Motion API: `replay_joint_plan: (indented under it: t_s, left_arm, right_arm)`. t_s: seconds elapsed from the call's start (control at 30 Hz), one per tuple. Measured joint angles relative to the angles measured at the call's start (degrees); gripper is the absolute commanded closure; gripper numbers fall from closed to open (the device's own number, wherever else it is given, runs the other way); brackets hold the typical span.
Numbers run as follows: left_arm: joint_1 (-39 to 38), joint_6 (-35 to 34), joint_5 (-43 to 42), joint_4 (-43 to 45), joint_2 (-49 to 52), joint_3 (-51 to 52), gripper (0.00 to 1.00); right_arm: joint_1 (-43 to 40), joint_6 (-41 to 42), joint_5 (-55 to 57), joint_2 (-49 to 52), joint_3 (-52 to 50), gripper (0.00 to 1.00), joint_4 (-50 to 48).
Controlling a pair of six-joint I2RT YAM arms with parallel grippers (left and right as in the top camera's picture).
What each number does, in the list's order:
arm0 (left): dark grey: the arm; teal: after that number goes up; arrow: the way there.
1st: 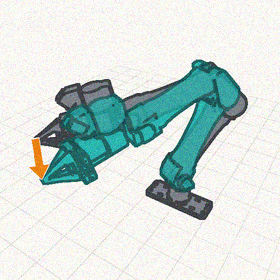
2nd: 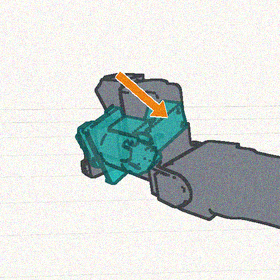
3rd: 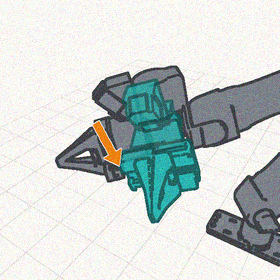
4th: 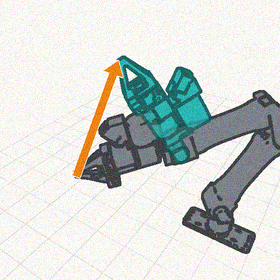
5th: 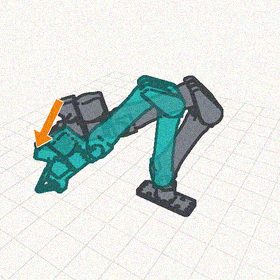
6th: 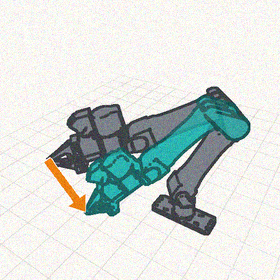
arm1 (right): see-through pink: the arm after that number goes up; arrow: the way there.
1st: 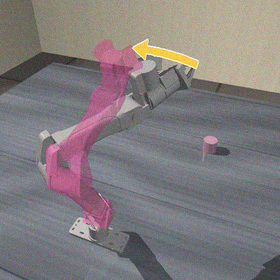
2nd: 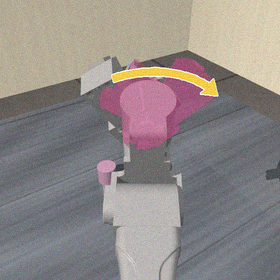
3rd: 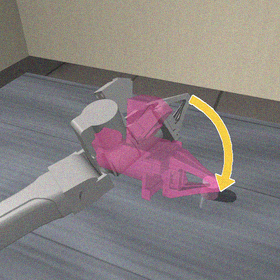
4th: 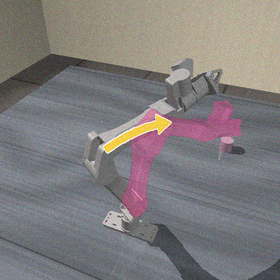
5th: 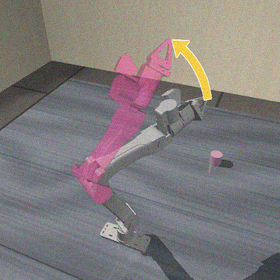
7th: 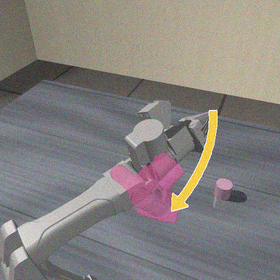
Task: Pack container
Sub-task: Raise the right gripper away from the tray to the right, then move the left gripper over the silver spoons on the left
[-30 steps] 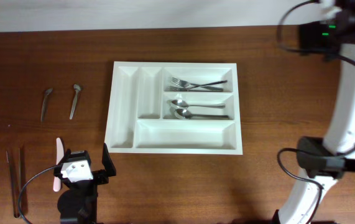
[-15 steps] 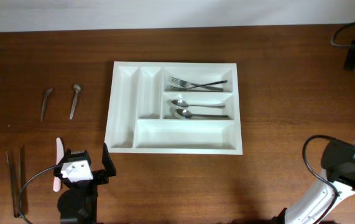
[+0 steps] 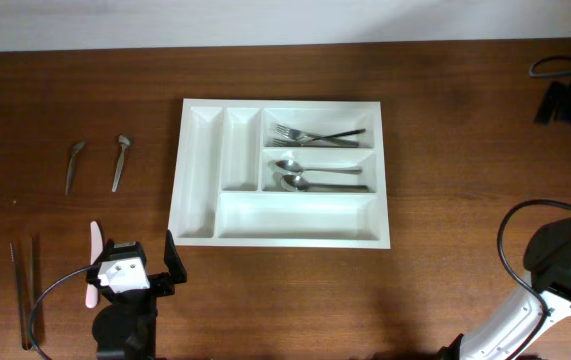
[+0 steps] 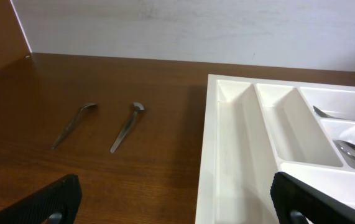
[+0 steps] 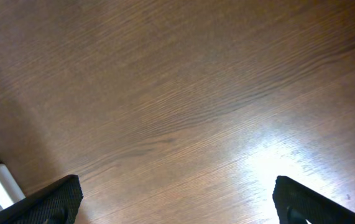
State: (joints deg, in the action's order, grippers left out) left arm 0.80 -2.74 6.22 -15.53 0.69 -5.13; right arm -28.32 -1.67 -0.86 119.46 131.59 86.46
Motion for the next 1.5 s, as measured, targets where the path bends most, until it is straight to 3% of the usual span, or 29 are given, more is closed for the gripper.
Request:
replay_joint_plan:
  t_s: [0.43,0.6,0.83,1.13,1.4,1.5]
  left_arm:
    - [0.02,-0.02,-0.2,0.68,0.0,-0.31,0.01]
    - [2.56,0.02,-0.39,-8.11,3.52,-8.63,0.01]
    - [11.34,1.86,-1.33,-23.3,26.49,-32.13,0.01]
    - [14.45,11.34,-5.29,-26.69,52.24,-62.31,0.01]
    - [18.34,15.04,-4.72,-49.09,79.87,-93.33,0.01]
    - [19.12,15.41,-4.68,-50.69,89.2,-99.86,0.01]
  right_arm:
    - [0.0,0.17,-0.79,0.07,-0.15,0.01,-1.9]
    - [0.0,0.2,-0.81,0.07,-0.15,0.01,-1.92]
    - [0.0,0.2,-1.18,0.07,-0.17,0.01,-2.01]
    - [0.0,0.2,-1.42,0.07,-0.2,0.01,-2.1]
    - [0.0,0.22,-1.62,0.07,-0.2,0.01,-2.12]
    - [0.0,0.17,-1.62,0.07,-0.2,0.01,-2.12]
